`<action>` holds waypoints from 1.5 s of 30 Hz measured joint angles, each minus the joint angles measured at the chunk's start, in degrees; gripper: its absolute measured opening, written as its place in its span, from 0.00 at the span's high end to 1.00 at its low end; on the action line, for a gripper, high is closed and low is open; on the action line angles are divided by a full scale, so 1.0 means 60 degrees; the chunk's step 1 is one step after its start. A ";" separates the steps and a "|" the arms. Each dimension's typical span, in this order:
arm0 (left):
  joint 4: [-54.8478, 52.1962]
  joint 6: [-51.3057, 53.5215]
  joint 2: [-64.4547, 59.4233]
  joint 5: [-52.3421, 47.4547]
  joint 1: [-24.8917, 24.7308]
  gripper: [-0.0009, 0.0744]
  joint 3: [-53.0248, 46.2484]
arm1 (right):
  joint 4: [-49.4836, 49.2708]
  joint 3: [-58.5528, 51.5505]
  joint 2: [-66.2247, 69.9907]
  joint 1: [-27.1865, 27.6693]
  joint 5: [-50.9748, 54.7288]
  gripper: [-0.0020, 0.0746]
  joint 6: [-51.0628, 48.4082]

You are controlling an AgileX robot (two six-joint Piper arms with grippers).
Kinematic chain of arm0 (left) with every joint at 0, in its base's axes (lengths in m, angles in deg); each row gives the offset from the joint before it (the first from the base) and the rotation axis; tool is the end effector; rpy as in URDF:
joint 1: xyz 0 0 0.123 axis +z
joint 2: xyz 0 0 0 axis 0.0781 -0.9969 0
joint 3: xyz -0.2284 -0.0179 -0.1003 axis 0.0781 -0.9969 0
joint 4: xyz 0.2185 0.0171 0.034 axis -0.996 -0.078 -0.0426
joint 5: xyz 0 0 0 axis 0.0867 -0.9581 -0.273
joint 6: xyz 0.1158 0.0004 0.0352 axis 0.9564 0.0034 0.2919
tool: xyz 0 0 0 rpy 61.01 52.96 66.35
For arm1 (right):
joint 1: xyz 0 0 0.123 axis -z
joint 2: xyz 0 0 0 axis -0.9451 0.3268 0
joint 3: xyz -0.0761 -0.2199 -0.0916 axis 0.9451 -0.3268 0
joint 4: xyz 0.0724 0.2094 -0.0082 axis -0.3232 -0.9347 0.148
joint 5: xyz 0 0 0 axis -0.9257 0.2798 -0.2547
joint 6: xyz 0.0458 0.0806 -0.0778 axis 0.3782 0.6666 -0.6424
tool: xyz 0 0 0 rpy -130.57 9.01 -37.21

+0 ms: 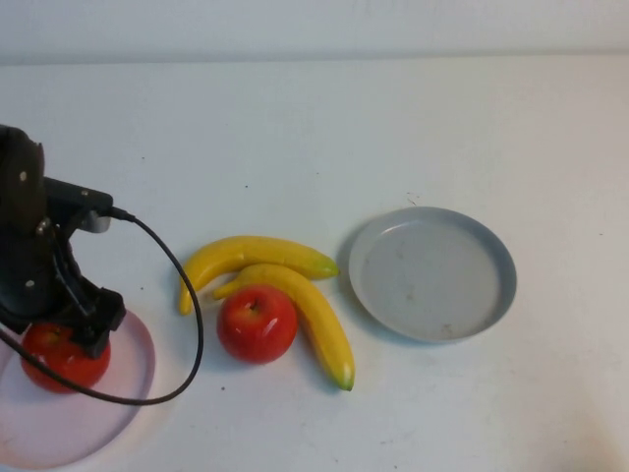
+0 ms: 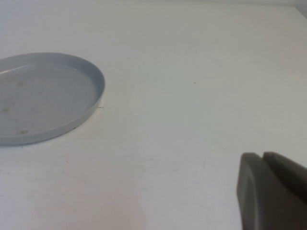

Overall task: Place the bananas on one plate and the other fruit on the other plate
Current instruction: Put one type of fruit in the left plate

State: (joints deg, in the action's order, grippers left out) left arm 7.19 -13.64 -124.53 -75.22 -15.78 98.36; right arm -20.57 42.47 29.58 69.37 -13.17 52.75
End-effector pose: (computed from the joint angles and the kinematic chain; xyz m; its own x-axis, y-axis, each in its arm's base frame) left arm 0.2701 -0.0379 0.1832 -0.9423 0.3212 -0.0945 0.3064 0.9410 0.1436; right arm 0.0868 0.0064 0.1679 -0.2611 -0.0198 -0.9651 -0.0623 0.9980 -0.0036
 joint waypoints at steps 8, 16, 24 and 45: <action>0.0111 -0.0282 0.0048 -0.0396 0.0000 0.10 0.0603 | 0.0000 0.0000 0.0000 0.0000 0.0015 1.00 0.0000; 0.1877 0.1192 0.0528 -0.1101 -0.0828 0.10 0.2098 | 0.0000 0.0000 0.0000 0.0000 0.0015 1.00 0.0000; 0.1643 0.2384 0.0096 0.0348 -0.3518 0.10 0.2126 | 0.0000 0.0000 0.0000 0.0000 0.0015 1.00 0.0000; 0.0683 0.2329 -0.1476 0.0438 -0.4345 0.10 0.2126 | 0.0000 0.0000 0.0000 0.0000 0.0015 1.00 0.0000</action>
State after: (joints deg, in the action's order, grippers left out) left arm 11.29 0.33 -133.38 -72.59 -41.85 111.12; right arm -20.57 42.47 29.58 69.37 -13.08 52.75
